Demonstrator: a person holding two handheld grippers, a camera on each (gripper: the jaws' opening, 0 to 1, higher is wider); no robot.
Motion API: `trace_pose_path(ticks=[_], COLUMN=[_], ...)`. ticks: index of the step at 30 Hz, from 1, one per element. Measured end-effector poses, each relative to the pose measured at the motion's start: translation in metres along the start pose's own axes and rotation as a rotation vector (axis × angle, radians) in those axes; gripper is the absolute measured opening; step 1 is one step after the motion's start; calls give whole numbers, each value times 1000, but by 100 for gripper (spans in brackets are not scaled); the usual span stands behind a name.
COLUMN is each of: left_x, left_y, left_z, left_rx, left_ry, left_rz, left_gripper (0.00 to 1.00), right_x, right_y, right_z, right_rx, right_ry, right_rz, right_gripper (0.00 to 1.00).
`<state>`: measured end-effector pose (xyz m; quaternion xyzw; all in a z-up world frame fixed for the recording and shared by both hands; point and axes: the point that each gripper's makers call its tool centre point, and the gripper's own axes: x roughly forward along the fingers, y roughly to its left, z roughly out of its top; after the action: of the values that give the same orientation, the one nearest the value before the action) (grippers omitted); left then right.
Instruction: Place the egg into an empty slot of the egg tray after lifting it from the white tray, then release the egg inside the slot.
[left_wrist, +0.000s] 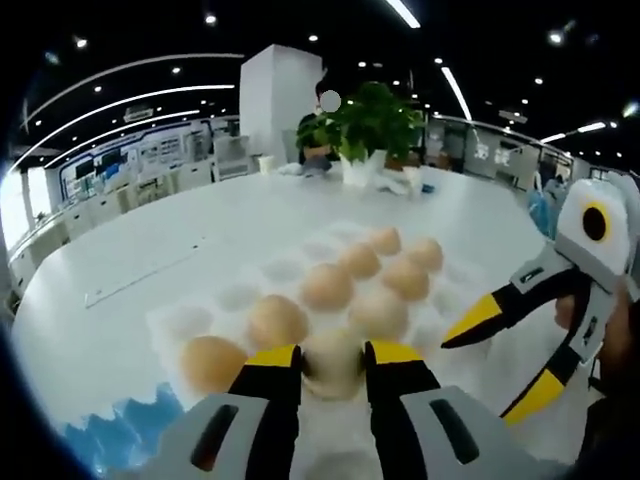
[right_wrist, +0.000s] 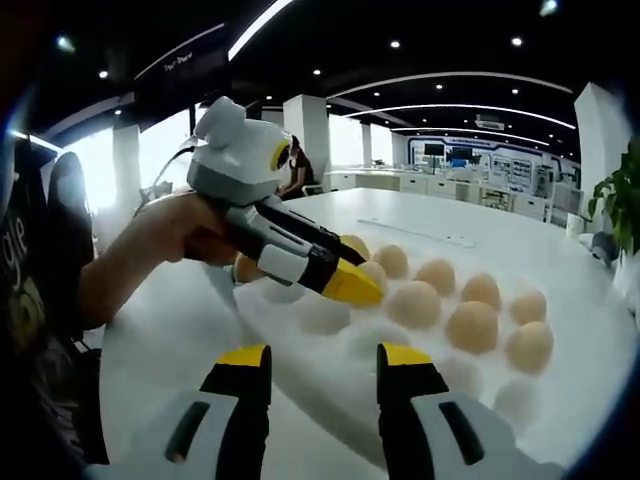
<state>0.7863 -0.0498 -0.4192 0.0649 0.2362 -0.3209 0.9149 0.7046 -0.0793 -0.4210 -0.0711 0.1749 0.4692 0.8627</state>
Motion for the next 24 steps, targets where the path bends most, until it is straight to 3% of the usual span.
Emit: trace_pose_path(ticks=[12, 24], left_x=[-12, -25], left_y=[-4, -9], left_z=[10, 21], left_rx=[0, -17], left_ry=[-32, -68], left_rz=[-15, -44], left_gripper=[25, 25], right_x=[0, 9], right_y=[-5, 0], right_z=[2, 19], right_rx=[3, -14], right_ry=[-3, -35], right_rz=[-9, -16], right_gripper=[44, 44])
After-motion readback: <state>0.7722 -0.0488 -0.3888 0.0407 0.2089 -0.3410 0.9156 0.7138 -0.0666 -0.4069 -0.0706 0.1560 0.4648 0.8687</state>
